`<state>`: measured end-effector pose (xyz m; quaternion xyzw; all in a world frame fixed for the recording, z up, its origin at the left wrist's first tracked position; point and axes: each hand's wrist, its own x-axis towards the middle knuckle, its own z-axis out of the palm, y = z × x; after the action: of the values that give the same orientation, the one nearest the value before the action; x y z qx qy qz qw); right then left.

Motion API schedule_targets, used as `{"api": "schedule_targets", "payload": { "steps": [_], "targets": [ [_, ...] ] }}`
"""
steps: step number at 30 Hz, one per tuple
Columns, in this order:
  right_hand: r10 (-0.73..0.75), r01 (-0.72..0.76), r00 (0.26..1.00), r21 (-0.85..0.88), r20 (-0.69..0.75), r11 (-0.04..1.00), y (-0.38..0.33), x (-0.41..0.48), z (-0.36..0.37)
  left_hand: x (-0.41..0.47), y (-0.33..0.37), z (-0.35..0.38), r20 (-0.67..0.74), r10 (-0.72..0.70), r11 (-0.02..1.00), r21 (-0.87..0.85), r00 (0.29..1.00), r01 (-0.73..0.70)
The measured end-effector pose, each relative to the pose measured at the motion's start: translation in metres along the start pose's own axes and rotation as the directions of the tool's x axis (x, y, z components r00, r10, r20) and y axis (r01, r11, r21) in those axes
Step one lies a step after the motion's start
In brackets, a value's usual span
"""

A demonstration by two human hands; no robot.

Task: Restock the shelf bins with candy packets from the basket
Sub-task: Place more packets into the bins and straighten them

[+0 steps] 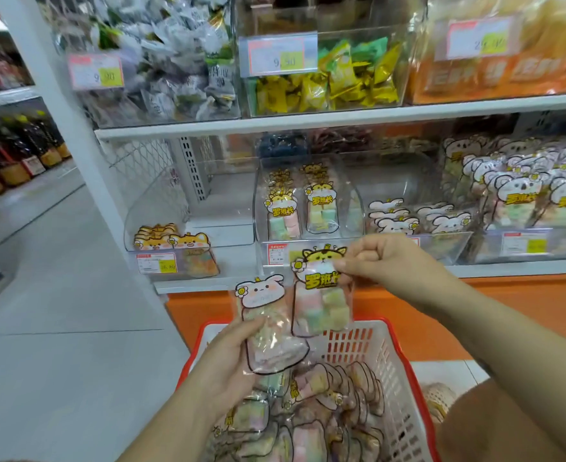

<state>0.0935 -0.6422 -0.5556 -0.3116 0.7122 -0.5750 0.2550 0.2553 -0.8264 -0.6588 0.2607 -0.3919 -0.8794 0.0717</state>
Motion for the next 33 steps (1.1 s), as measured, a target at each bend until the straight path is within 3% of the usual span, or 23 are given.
{"api": "schedule_targets", "payload": {
  "steps": [3,7,11,20,23,27,30,33],
  "targets": [
    [-0.049,0.024,0.988,-0.168,-0.144,0.986,-0.004,0.001,0.009,-0.003,0.005,0.012,0.028,0.010,1.000,0.006,1.000,-0.010],
    [-0.139,0.060,0.971,-0.363,-0.196,0.930,0.003,0.001,0.015,-0.015,0.011,0.030,0.094,-0.013,1.000,0.014,0.995,0.012],
    [-0.136,0.051,0.967,-0.364,-0.213,0.930,0.015,0.001,0.022,-0.031,0.017,0.045,0.242,-0.123,0.980,-0.120,0.962,0.155],
    [-0.090,0.042,0.980,-0.257,-0.179,0.965,0.012,0.000,0.028,-0.032,0.012,0.051,0.440,-0.144,0.953,-0.181,0.886,0.244],
    [-0.116,0.061,0.973,-0.263,-0.199,0.963,0.002,0.005,0.017,-0.027,0.013,0.045,0.318,-0.080,0.989,-0.090,0.945,0.114],
    [-0.248,0.103,0.915,-0.410,-0.319,0.906,-0.009,0.026,-0.005,-0.010,0.028,0.017,0.031,0.101,0.995,-0.002,0.994,-0.101],
    [-0.432,0.158,0.816,-0.570,-0.385,0.806,-0.022,0.046,-0.010,-0.004,0.050,0.005,-0.060,0.198,0.977,0.088,0.978,-0.193],
    [-0.637,0.187,0.673,-0.746,-0.376,0.639,-0.025,0.073,0.000,0.006,0.069,0.006,-0.063,0.320,0.925,0.237,0.945,-0.298]
  ]
}}
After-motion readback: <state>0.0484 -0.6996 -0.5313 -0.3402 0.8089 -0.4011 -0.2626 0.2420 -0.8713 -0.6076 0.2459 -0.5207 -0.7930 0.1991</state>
